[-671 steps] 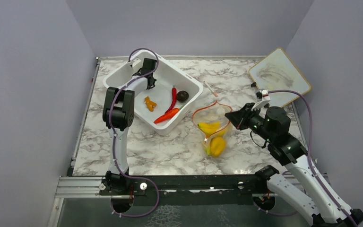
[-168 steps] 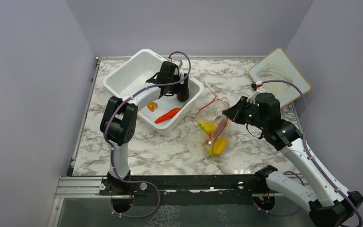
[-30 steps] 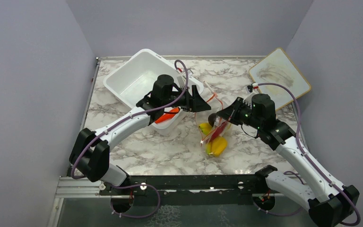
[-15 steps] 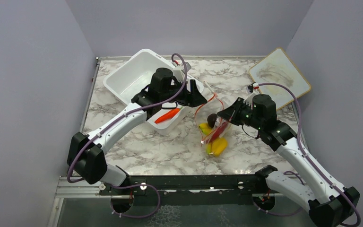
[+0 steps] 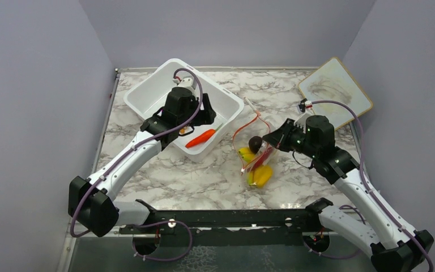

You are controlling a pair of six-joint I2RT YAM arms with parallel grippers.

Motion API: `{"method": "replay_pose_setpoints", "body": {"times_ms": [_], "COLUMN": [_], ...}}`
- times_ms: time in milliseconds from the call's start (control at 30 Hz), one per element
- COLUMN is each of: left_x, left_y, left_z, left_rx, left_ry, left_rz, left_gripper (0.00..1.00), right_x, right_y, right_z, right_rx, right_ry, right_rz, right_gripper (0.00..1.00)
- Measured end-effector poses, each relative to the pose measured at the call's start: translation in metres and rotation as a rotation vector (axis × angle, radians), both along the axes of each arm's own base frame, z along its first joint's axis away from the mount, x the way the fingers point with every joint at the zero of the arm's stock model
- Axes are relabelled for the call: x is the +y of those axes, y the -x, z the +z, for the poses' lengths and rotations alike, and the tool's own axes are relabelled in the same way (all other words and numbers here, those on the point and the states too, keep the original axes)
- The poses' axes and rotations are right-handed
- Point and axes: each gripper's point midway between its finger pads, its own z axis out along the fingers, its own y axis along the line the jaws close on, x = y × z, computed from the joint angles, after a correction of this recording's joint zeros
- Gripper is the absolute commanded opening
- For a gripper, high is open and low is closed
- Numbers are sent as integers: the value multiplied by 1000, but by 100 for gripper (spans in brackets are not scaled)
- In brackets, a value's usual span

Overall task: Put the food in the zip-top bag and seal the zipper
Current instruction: Adjust the bin at the center of the board.

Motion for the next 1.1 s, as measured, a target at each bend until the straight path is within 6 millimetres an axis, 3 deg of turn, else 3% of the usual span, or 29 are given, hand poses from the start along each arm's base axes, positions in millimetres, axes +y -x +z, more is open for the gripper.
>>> {"method": "replay_pose_setpoints", "body": {"times_ms": [333,433,567,733,1100], "left_x": [96,112,126,138,150], "left_y": [6,10,14,25,23], "left_z": [-23,-28,-40,-65,-66], "left_rx": [51,66,98,150,125], "left_ry": [-142,-160,-181,-226,-247], "left_rz": [434,503,566,605,655], "left_gripper": [72,70,63,61,61], "right_x": [-4,-5,-6,-8,-8], "right_y": [6,6,5,4,4], "right_z": [-6,-6,-7,-8,-20], "right_rx": [-25,-32,-46,-56,-45], "right_ry": [20,28,48,60,77], "right_rz": [12,17,20,17,23], "right_gripper": [1,1,1,1,1]}}
